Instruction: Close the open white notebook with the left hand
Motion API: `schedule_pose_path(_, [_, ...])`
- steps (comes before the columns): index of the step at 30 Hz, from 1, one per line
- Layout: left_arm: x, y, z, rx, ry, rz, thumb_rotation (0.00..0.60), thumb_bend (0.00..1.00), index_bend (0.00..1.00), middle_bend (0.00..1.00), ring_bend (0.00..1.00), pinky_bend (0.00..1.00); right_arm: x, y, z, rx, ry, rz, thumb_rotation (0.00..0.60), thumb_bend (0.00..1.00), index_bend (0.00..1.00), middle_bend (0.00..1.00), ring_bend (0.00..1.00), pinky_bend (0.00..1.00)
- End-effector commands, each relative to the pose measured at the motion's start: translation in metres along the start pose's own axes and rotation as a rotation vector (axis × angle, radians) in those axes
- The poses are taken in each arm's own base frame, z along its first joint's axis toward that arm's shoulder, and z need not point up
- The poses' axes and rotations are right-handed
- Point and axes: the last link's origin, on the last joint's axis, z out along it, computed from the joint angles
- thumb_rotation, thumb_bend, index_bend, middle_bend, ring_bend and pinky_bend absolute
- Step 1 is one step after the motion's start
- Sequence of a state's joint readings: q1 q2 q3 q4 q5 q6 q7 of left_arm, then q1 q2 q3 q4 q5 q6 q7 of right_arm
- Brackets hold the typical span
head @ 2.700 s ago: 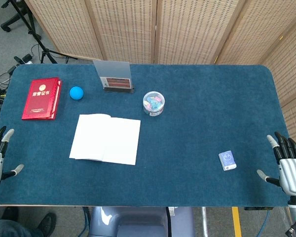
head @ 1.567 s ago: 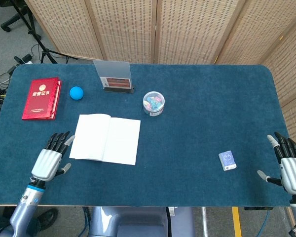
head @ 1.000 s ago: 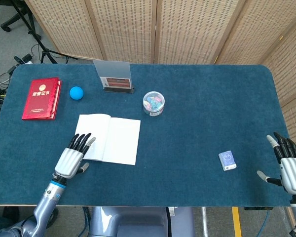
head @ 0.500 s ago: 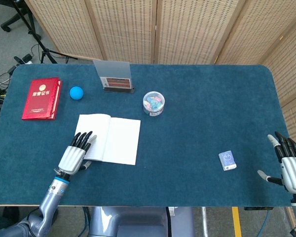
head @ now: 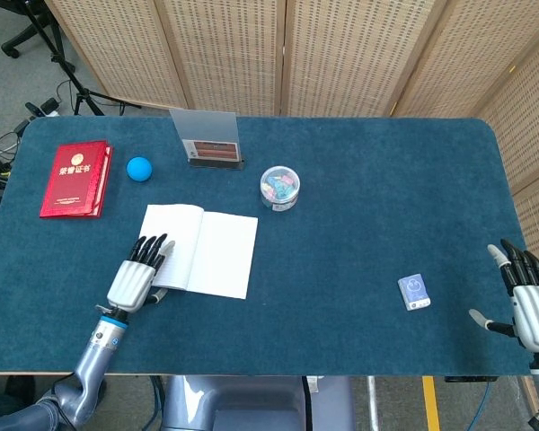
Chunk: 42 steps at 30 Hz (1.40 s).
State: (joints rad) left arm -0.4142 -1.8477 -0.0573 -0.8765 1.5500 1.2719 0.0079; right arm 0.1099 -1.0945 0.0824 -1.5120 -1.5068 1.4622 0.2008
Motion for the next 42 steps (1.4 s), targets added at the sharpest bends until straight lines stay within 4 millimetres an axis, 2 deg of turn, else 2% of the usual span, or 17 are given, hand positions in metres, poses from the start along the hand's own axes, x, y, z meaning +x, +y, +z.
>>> schedule_pose_path(1, [0.002,-0.002,0.000,-0.011,0.012,0.021,0.600,0.58,0.00,0.00,0.00,0.00,0.000,0.000,0.000,0.000,-0.001,0.000,0.600,0.00,0.00,0.00,0.00,0.00])
schedule_pose_path(3, [0.003,-0.003,0.000,-0.016,0.018,0.040,0.600,0.63,0.00,0.00,0.00,0.00,0.000,0.000,0.000,0.000,-0.001,0.000,0.600,0.00,0.00,0.00,0.00,0.00])
schedule_pose_path(5, [0.004,-0.005,0.001,-0.018,0.022,0.055,0.600,0.65,0.00,0.00,0.00,0.00,0.000,0.000,0.000,0.000,-0.001,0.001,0.600,0.00,0.00,0.00,0.00,0.00])
schedule_pose_path(13, [0.010,-0.009,0.002,-0.043,0.041,0.112,0.600,0.65,0.00,0.00,0.00,0.00,-0.001,-0.001,-0.001,0.001,-0.002,0.000,0.600,0.00,0.00,0.00,0.00,0.00])
schedule_pose_path(23, [0.042,-0.005,0.012,-0.380,0.227,0.632,0.600,0.67,0.00,0.00,0.00,0.00,0.000,0.000,-0.001,-0.001,-0.001,0.005,0.600,0.00,0.00,0.00,0.00,0.00])
schedule_pose_path(28, [0.058,0.007,0.023,-0.611,0.305,0.832,0.600,0.68,0.00,0.00,0.00,0.00,-0.001,-0.002,-0.001,0.004,-0.007,-0.002,0.600,0.00,0.00,0.00,0.00,0.00])
schedule_pose_path(34, [0.056,0.028,0.034,-0.817,0.294,0.937,0.600,0.68,0.00,0.00,0.00,0.00,-0.003,-0.004,-0.002,0.013,-0.012,-0.011,0.600,0.00,0.00,0.00,0.00,0.00])
schedule_pose_path(38, [0.056,0.054,0.043,-0.852,0.343,0.893,0.600,0.67,0.00,0.00,0.00,0.00,-0.003,-0.004,-0.001,0.013,-0.011,-0.008,0.600,0.00,0.00,0.00,0.00,0.00])
schedule_pose_path(42, [0.058,0.067,0.046,-0.856,0.377,0.814,0.600,0.66,0.00,0.00,0.00,0.00,-0.003,-0.003,-0.001,0.009,-0.013,-0.007,0.600,0.00,0.00,0.00,0.00,0.00])
